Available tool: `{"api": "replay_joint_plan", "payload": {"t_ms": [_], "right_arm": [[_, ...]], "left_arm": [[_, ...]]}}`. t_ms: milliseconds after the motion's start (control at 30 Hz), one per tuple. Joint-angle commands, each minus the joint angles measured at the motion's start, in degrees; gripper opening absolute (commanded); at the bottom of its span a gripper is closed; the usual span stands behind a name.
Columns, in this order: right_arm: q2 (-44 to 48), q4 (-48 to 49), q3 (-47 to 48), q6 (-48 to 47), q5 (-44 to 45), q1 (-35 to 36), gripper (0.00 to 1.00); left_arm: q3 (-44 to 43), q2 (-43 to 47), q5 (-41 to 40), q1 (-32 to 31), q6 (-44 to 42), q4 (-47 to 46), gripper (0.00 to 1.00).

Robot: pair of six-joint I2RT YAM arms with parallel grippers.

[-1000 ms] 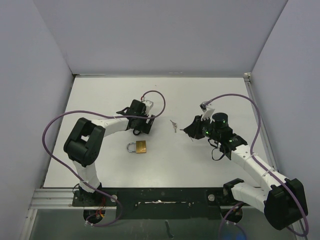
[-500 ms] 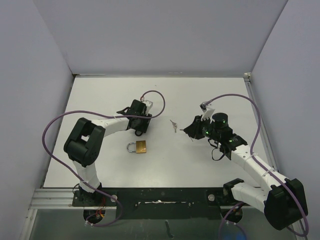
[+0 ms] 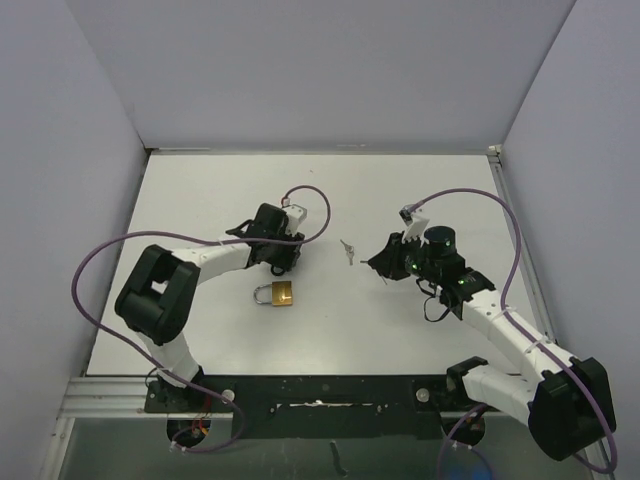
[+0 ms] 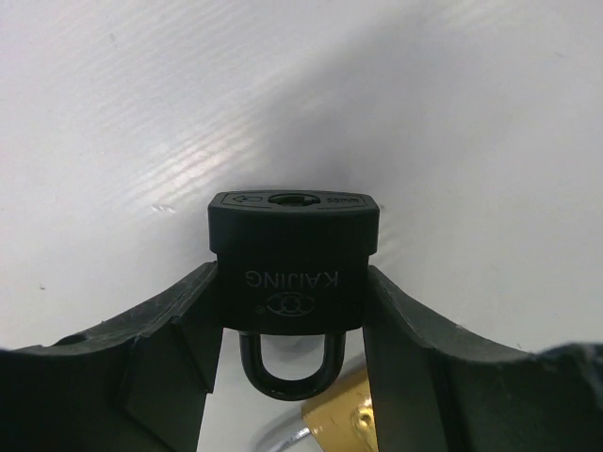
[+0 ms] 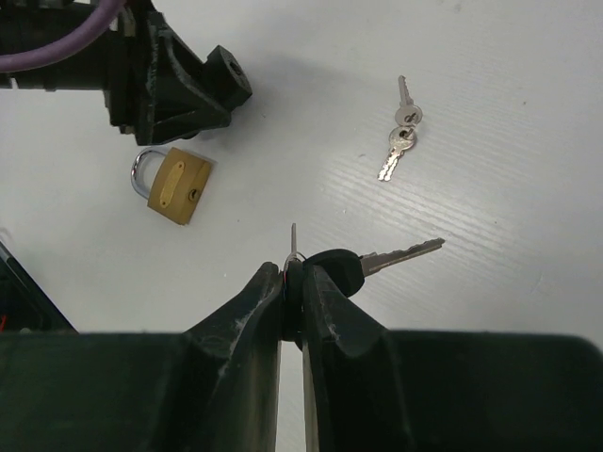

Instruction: Unlock with the key

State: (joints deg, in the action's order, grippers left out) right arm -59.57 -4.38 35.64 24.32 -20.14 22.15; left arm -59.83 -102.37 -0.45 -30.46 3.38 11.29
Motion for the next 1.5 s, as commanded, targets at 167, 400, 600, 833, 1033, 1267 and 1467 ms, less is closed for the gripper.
{"api": "replay_joint_plan", "payload": {"t_ms": [167,400,600,833,1033,1267,1467], "right_arm": [[2.8,0.2,1.9,-0.9,-0.3,-0.3,0.00],[2.2,2.6,2.0,0.6,-3.4,0.1,0.00],[0.9,1.9,4.3,0.0,-3.3,2.8,0.00],[-1.0,2.7,5.1,-0.3,-3.3,5.2,0.00],[-2.0,4.0,5.2,0.7,-2.4,7.1,0.00],[-1.5,4.0,5.4,0.7,-0.5,8.7,0.00],[-1.7,4.8,5.5,0.9,0.4,10.2,0.00]], "left_arm": [[13.4,20.6,23.7,-0.3,-10.5,-28.8,0.00],[19.9,23.9,32.9,-0.3,-15.4,-37.5,0.00],[24.0,24.2,40.1,-0.9,-20.1,-43.2,0.00],[25.0,22.8,44.0,-0.9,-23.9,-45.8,0.00],[26.3,21.3,45.8,-1.0,-24.7,-50.4,0.00],[29.4,20.0,48.0,-1.2,-28.1,-56.8,0.00],[29.5,19.6,47.3,-1.4,-28.9,-57.3,0.00]]}}
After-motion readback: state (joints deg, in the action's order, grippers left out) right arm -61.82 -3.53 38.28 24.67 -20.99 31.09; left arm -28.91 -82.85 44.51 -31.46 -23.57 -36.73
